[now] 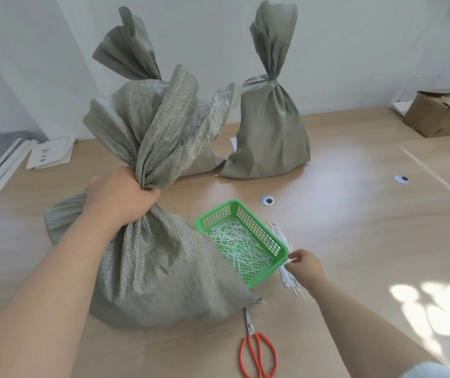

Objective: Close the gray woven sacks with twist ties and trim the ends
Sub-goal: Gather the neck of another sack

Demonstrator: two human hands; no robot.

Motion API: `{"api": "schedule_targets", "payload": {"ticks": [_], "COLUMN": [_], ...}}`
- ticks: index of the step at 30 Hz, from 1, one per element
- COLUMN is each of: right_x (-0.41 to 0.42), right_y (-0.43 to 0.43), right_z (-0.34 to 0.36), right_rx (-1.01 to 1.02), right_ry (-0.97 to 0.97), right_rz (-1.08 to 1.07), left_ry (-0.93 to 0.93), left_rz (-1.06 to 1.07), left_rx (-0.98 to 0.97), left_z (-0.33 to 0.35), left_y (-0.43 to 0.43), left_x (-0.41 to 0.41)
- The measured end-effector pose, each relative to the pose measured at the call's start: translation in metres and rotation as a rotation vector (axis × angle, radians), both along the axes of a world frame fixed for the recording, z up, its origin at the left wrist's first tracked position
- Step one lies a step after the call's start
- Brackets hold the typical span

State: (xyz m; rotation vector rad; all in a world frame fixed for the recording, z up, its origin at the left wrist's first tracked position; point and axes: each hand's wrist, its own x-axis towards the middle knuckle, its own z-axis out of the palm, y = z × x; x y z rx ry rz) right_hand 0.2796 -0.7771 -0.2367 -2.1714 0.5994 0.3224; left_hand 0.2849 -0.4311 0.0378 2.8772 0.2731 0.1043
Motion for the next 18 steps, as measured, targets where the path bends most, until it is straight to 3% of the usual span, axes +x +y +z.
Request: {"api": "schedule_targets", "payload": {"ticks": [10, 18], "right_x": [-0.001, -0.005], "right_y": [-0.003, 0.0], "right_z": [-0.03, -0.047], "right_rx": [-0.349, -0.544], "right_ry": [0.233, 0.263], "right_rz": [0.163, 0.222], "left_ry": [0.021, 0.012], "left_rz": [0.06, 0.073], "left_rx": [-0.022, -0.041], "left_z": [-0.009, -0.011], "left_y": [0.006, 0.006], "left_x": [0.011, 0.012]}}
